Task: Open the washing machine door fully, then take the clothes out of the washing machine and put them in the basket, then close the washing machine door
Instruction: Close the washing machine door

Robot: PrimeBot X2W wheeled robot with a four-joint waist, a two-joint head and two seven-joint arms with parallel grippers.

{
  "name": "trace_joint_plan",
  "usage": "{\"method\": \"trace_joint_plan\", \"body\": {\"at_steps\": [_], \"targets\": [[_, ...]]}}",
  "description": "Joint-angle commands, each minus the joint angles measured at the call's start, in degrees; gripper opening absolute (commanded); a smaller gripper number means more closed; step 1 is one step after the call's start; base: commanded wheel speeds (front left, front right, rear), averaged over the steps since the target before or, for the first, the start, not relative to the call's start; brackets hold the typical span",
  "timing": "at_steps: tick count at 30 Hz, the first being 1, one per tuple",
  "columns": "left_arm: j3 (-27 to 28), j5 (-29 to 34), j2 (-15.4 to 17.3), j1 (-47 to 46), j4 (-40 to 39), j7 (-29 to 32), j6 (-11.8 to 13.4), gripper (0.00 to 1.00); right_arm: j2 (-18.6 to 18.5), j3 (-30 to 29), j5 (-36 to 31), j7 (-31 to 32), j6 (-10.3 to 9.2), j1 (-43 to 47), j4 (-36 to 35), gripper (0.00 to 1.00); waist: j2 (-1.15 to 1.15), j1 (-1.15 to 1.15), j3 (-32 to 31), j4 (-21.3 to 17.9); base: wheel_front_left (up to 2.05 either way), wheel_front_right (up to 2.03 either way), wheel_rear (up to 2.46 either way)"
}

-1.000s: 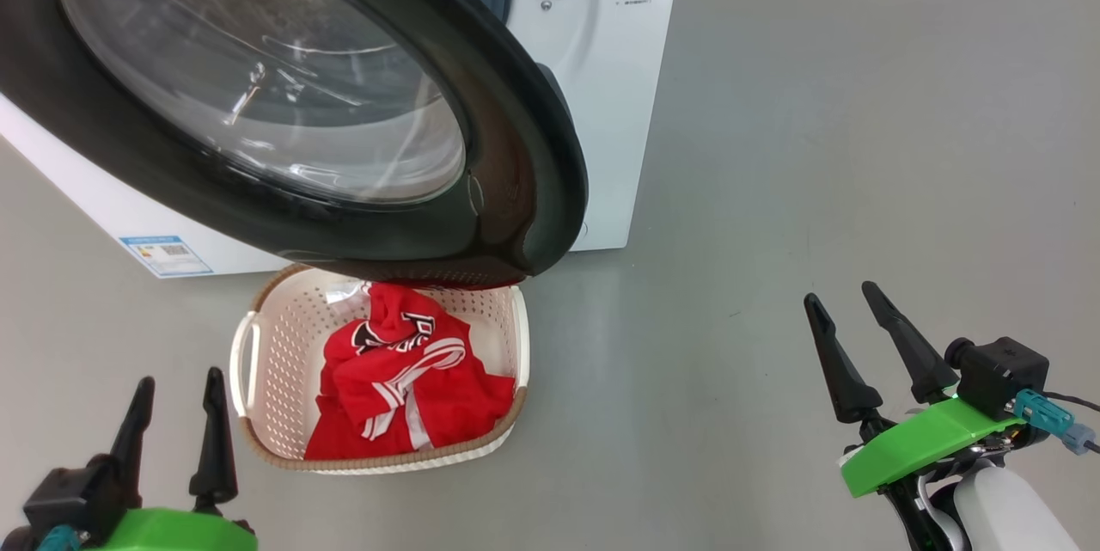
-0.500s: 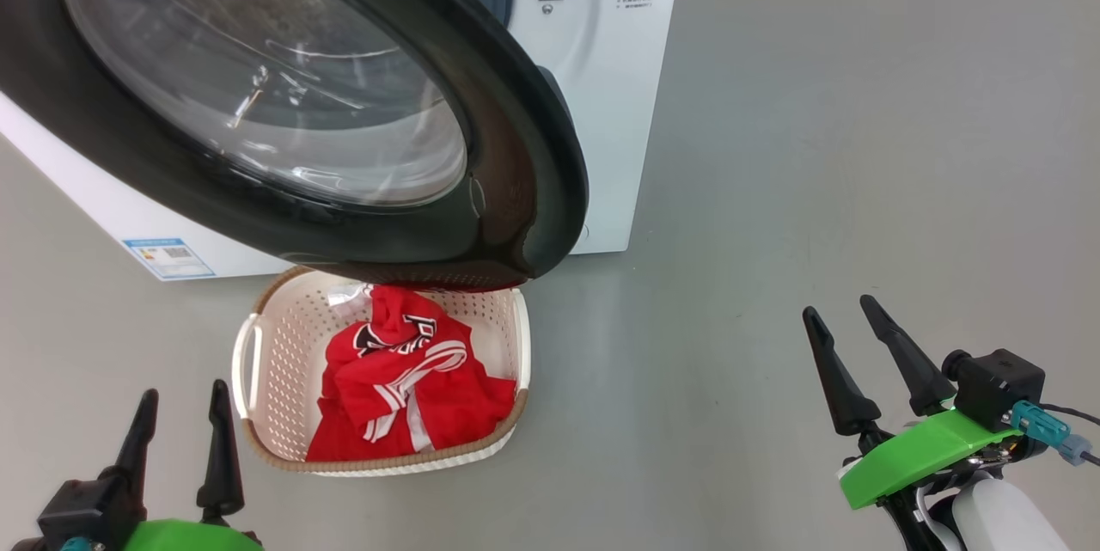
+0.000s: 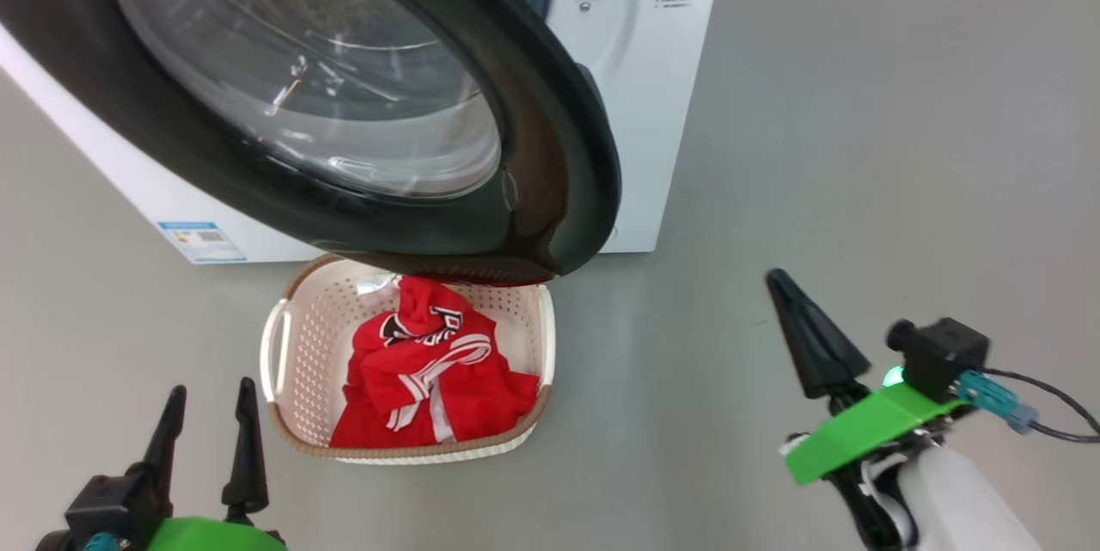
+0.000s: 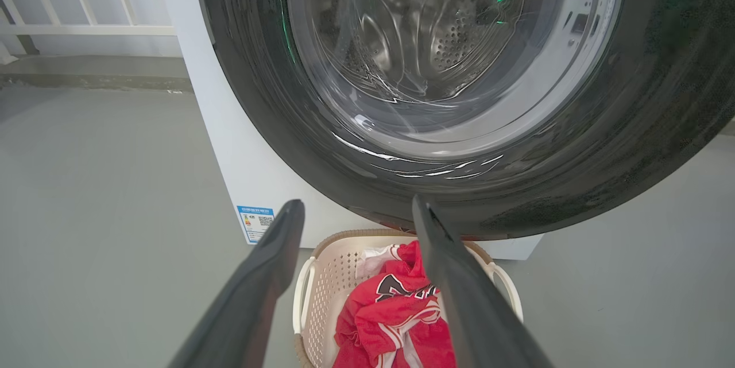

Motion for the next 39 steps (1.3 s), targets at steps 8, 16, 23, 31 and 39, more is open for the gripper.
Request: {"method": "trace_joint_plan", "body": {"at_steps": [8,16,23,31,39], "targets": [[0.8,-1.4,0.1,-1.7,-1.6,-0.5,-0.2,1.00,2.8,7.8,1.5,-0.7,0.09,-6.1,-1.0,0.00,0.00,0.00,1.7,2.8,0.00,0.00,0.00],[-1.2,-2.2,-0.2,-3.7,-1.9,-0.5,-0.2,1.00,3.9,11.1,2.5,-0.7,0.09,-12.3,1.5,0.00,0.00,0.00,4.5,5.6,0.00,0.00,0.00],[-3.0,-4.0,-0.3,-5.8,-2.3,-0.5,-0.2,1.00,3.7,10.0,2.5,-0.7,0.09,-16.6,3.7,0.00,0.00,0.00,7.0,8.3,0.00,0.00,0.00],[-4.3,-5.3,-0.3,-7.0,-3.2,-0.5,-0.2,1.00,3.0,6.4,2.9,-0.7,0.09,-20.1,4.9,0.00,0.00,0.00,9.0,10.2,0.00,0.00,0.00],[-6.2,-5.9,-0.3,-8.7,-4.2,-0.5,-0.2,1.00,2.1,2.7,3.0,-0.7,0.09,-25.0,6.2,0.00,0.00,0.00,11.4,11.6,0.00,0.00,0.00]]}}
